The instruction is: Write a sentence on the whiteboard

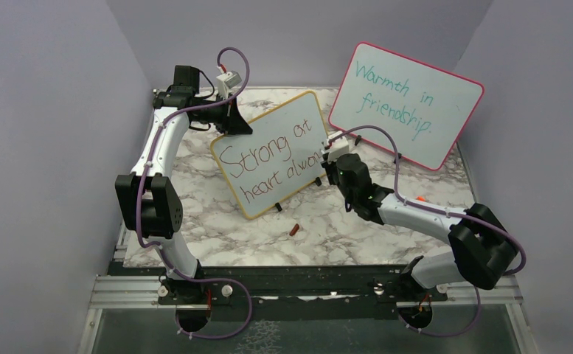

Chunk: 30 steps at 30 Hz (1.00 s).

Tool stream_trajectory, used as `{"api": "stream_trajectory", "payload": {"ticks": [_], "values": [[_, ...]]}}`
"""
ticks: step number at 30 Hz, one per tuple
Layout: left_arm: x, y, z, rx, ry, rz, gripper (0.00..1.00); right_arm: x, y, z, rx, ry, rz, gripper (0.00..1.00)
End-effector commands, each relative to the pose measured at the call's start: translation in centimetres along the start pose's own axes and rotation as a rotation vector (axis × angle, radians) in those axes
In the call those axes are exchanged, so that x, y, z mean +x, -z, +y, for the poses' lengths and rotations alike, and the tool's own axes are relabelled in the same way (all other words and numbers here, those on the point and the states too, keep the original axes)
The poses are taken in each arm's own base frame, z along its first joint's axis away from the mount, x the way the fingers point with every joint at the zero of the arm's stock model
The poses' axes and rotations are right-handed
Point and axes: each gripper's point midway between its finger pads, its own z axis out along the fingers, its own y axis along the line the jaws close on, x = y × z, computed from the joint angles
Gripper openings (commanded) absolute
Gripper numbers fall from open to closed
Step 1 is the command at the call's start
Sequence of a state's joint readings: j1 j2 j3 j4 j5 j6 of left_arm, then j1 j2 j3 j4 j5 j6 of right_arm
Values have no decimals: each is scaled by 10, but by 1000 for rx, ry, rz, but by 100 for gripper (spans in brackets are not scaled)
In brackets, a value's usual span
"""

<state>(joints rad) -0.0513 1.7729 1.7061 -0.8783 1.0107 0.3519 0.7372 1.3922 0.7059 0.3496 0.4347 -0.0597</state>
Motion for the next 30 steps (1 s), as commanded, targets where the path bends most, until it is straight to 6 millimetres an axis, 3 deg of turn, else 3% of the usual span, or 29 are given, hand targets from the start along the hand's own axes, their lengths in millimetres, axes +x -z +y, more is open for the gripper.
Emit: {"api": "stream_trajectory", "payload": {"ticks": [1,15,30], "values": [[25,-8,19,-46,3,85,0,10,0,2,-15,-14,36,1],[25,-9,19,-46,4,85,0,43,12,5,-36,-36,130,1],[25,-9,20,-43,9,86,0,31,15,28,-172,-45,113,1]]}}
